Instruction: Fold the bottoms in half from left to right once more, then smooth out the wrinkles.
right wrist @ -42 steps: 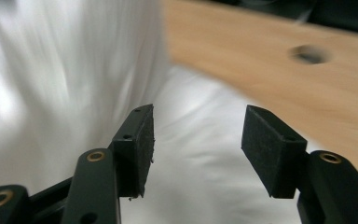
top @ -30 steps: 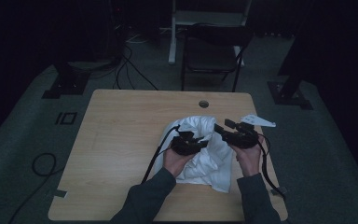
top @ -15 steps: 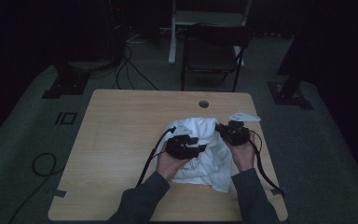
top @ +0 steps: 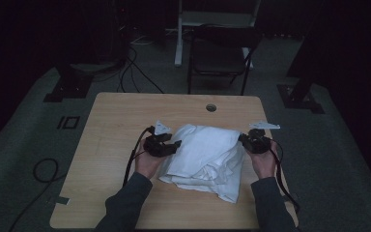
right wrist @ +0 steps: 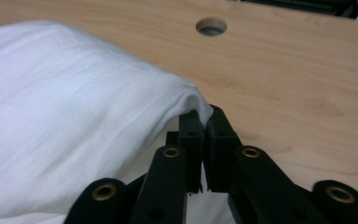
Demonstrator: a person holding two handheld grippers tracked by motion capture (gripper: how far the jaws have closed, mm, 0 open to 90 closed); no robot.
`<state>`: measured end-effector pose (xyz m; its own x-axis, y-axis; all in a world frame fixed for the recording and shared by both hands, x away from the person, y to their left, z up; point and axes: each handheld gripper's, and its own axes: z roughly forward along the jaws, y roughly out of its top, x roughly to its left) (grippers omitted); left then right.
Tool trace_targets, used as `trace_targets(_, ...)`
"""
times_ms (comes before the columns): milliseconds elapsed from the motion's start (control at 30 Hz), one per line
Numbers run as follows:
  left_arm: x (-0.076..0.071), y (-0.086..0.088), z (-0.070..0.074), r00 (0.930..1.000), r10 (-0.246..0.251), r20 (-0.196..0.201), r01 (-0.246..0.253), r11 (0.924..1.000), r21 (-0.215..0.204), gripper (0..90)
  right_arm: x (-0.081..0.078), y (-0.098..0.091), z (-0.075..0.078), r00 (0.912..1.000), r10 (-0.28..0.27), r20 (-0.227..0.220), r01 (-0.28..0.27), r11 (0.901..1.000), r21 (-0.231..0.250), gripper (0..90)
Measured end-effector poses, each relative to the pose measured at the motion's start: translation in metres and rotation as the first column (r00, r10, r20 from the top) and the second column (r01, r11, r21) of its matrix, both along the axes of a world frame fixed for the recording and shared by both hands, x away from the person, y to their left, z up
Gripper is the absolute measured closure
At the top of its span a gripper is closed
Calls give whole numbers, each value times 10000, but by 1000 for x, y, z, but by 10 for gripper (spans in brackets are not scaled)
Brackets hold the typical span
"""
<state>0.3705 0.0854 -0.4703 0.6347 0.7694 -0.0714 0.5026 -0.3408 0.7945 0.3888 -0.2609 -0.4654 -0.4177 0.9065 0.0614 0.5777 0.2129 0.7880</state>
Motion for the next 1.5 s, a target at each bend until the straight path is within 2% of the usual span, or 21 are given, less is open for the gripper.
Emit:
trace_targets(100,-1,-8,-7,9999,-128,-60,128,9999,-22,507,-4,2,1,9999,-105,20,105,9999,-59,648)
trace_targets(267,-7,-18,-9,9996,-288,39,288,9994,166,513,-28,3,21,9965,-207,809,199,9998,98,458)
trace_targets(367,-12,-27,-13,9992,-397,107,394,9989,270,518,-48,7,30,9929,251,1165,-271,9995,160,413)
trace_targets(433,-17,-34,-16,9991,-397,162,391,9985,387,520,-55,13,31,9912,530,1214,-547,9985,103,407)
trace_targets(500,-21,-39,-19,9990,-367,262,352,9977,580,519,-60,25,30,9858,1104,1269,-1102,9939,-84,401)
trace_targets(567,-25,-44,-21,9986,-425,310,406,9974,600,517,-59,33,26,9828,1431,1168,-1422,9897,-153,388)
trace_targets(667,-30,-49,-24,9978,-593,289,574,9964,627,512,-56,52,9,9774,1946,821,-1876,9785,-855,389)
trace_targets(733,-32,-52,-27,9977,-614,275,595,9962,640,509,-53,58,-5,9825,1774,564,-1667,9733,-1579,420)
trace_targets(767,-34,-53,-28,9975,-638,308,615,9956,712,506,-49,60,-16,9864,1633,197,-1562,9677,-1977,451)
trace_targets(867,-37,-55,-32,9964,-746,398,717,9950,697,496,-41,57,-42,9911,1149,-677,-1285,9587,-2536,542)
trace_targets(933,-40,-57,-36,9966,-714,410,691,9960,560,490,-38,52,-58,9881,935,-1224,-1209,9630,-2407,593)
trace_targets(1000,-43,-60,-40,9962,-677,541,641,9958,655,485,-37,49,-69,9862,917,-1378,-1219,9654,-2304,606)
trace_targets(1167,-50,-62,-46,9957,-681,623,654,9969,442,483,-39,43,-73,9882,969,-1186,-1234,9623,-2426,609)
trace_targets(1200,-53,-60,-45,9938,-912,642,898,9957,245,483,-39,41,-73,9878,993,-1197,-1256,9633,-2373,606)
trace_targets(1233,-55,-56,-42,9916,-1098,690,1092,9939,115,480,-37,38,-71,9854,1007,-1371,-1315,9623,-2383,557)
trace_targets(1267,-56,-51,-36,9895,-1106,930,1107,9938,35,464,-36,37,-69,9852,972,-1414,-1302,9603,-2466,505)
trace_targets(1300,-57,-47,-32,9884,-992,1147,998,9950,4,436,-36,35,-63,9855,1070,-1319,-1374,9587,-2489,450)
trace_targets(1333,-55,-39,-25,9867,-763,1437,786,9969,-101,431,-37,33,-59,9860,1145,-1209,-1403,9624,-2327,403)
trace_targets(1367,-52,-35,-21,9869,-643,1477,677,9975,-183,424,-39,30,-49,9880,1247,-913,-1409,9693,-2016,358)
trace_targets(1433,-40,-25,-13,9898,-214,1408,289,9982,-519,419,-43,28,-32,9872,1562,-317,-1592,9763,-1466,292)
trace_targets(1500,-29,-21,-7,9901,98,1400,15,9968,-803,418,-46,33,-11,9733,2260,389,-2221,9713,-856,218)
